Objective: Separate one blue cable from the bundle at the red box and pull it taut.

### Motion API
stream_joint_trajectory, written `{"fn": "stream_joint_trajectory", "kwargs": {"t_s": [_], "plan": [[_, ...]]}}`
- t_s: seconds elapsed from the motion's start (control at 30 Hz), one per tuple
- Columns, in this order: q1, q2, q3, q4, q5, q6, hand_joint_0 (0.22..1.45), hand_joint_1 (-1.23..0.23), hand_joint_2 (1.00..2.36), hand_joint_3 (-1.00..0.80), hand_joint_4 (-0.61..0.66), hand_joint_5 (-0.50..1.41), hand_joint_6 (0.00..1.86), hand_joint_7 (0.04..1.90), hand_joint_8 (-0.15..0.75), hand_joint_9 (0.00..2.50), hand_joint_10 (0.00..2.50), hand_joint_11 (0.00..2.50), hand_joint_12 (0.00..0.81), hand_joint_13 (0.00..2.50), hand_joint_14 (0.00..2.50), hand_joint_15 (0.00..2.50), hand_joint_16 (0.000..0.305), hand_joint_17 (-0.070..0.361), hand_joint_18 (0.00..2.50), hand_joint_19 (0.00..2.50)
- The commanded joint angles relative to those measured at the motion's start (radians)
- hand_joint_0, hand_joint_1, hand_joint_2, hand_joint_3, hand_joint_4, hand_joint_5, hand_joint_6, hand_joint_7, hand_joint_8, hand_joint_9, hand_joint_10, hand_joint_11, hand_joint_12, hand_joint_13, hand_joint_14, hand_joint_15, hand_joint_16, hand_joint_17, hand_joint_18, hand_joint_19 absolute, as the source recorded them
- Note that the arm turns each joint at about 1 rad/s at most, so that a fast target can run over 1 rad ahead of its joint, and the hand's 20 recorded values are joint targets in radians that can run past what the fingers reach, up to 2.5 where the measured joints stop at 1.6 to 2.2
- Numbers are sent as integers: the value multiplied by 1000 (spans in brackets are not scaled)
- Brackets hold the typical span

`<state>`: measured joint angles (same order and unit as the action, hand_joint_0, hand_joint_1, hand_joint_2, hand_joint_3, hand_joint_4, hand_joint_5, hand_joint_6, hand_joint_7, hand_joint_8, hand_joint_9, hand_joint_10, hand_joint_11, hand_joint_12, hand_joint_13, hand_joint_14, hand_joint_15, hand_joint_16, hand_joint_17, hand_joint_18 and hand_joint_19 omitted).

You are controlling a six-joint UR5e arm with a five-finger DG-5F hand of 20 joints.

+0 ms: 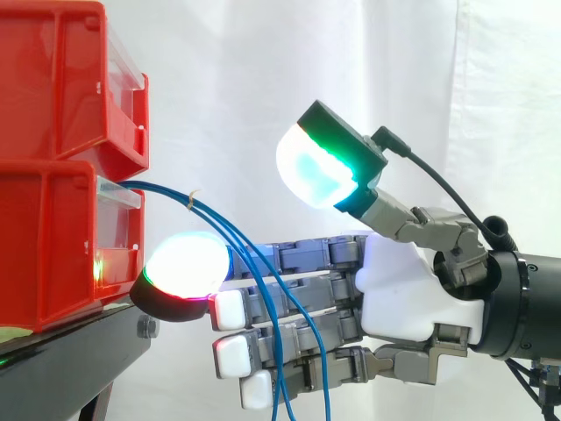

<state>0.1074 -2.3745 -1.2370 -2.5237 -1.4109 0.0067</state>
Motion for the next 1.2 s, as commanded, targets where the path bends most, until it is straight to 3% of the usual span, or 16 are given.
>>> {"fn": "stream_joint_trajectory", "kwargs": {"t_s": [0.0, 0.1, 0.63, 0.9, 1.17], "plan": [[2, 0, 2, 2, -3, 7, 532, -698, 1003, -465, 178, -186, 503, 834, 244, 753, 29, 823, 329, 815, 20, 548, 45, 102, 617, 662], [3, 0, 2, 2, -13, 15, 539, -701, 1003, -458, 175, -184, 503, 844, 235, 797, 29, 943, 332, 847, 21, 593, 44, 100, 635, 682], [17, 0, 2, -1, -19, 24, 567, -681, 1006, -429, 186, -173, 503, 868, 222, 872, 30, 1046, 328, 966, 26, 715, 43, 98, 717, 749], [17, 0, 2, 3, -28, 35, 606, -610, 1012, -361, 181, -164, 503, 914, 206, 942, 31, 1149, 322, 1040, 25, 796, 44, 99, 758, 780], [5, 0, 2, 3, -51, 39, 611, -589, 1011, -375, 176, -162, 503, 928, 196, 988, 29, 1227, 320, 1126, 28, 898, 45, 100, 807, 797]]}}
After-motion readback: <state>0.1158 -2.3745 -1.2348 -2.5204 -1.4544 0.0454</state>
